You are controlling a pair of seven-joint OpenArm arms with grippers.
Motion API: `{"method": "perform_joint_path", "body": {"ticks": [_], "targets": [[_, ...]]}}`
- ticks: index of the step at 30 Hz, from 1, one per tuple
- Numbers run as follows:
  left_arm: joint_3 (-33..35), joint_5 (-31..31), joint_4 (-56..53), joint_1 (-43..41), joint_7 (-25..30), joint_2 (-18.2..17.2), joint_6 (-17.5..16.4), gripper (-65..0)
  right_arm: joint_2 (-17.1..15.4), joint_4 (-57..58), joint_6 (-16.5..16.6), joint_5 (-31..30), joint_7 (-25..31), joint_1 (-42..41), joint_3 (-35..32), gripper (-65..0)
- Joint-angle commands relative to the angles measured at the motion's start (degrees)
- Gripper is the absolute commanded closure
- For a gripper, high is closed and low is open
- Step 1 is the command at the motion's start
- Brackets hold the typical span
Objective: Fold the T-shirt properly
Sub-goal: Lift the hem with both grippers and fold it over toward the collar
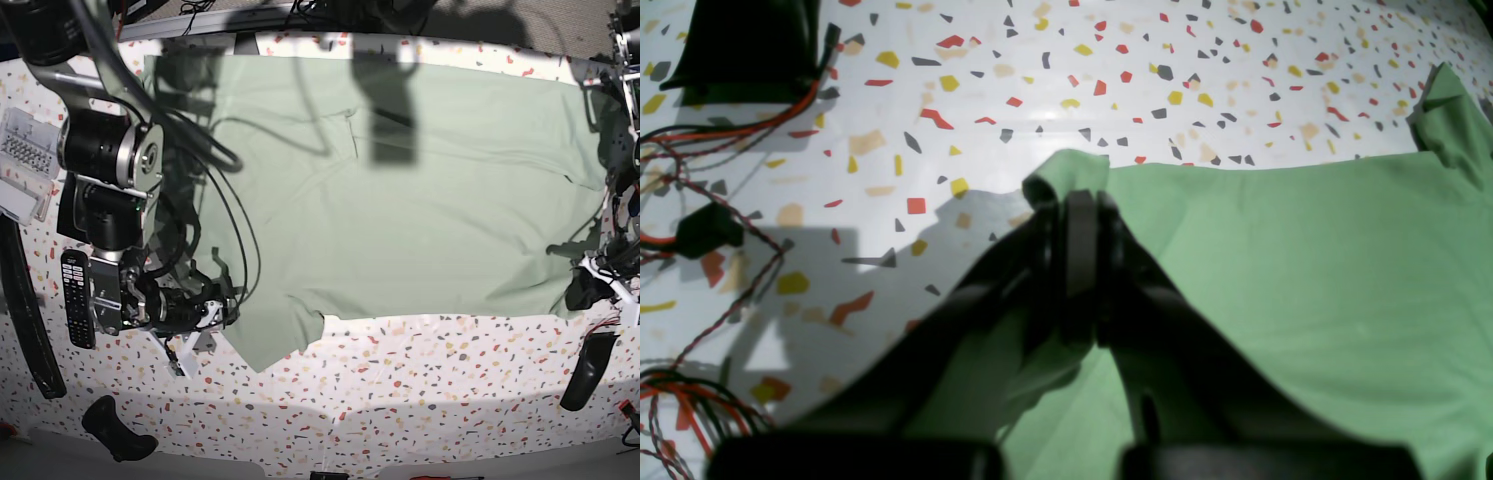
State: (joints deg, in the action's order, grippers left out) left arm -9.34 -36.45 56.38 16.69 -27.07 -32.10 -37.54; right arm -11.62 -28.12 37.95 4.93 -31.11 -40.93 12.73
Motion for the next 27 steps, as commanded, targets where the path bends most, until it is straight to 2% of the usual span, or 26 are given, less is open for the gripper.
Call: {"method": "perform_joint_path", "body": {"ticks": [1,9,12,14,18,22,27], "targets": [[-0.37,-1.2,0.98,1.4,1.4,-1.27,-0.17,0.0,-0.66,-0.83,0.2,-0.55,0.5,-2.23,-0.07,-36.6],[-0.37,-1.77,0.98,1.4,1.84,-1.27,-0.17,0.0,0.04,0.57,0.17,-0.46,-1.44,3.13,-0.07,-35.5],[-0.37,-1.77,0.98,1.4,1.84,-1.27,-0.17,0.0,-0.02,0.55,0.17,-1.73,-4.87,4.76,-0.07,-23.7],[-0.37,-1.75,0.98,1.4,1.81,-1.27,-0.17,0.0,-0.22,0.55,0.28,-5.57,-8.98,4.96,-0.07,-14.5],[-0.37,-1.79,0.98,1.4,1.79,-1.27,-0.17,0.0,-0.79,-0.66,1.16,-14.49,-15.04,4.55,-0.04,-1.2],[-0.37,-1.75,0.98,1.4,1.79,-1.27,-0.17,0.0,-0.74,-4.37,1.14,-17.05,-15.93,4.44,-0.04,0.0],[-0.37,-1.55,0.98,1.42,1.81,-1.27,-0.17,0.0,-0.76,-8.98,1.14,-17.16,-16.02,4.44,-0.04,0.0]]}}
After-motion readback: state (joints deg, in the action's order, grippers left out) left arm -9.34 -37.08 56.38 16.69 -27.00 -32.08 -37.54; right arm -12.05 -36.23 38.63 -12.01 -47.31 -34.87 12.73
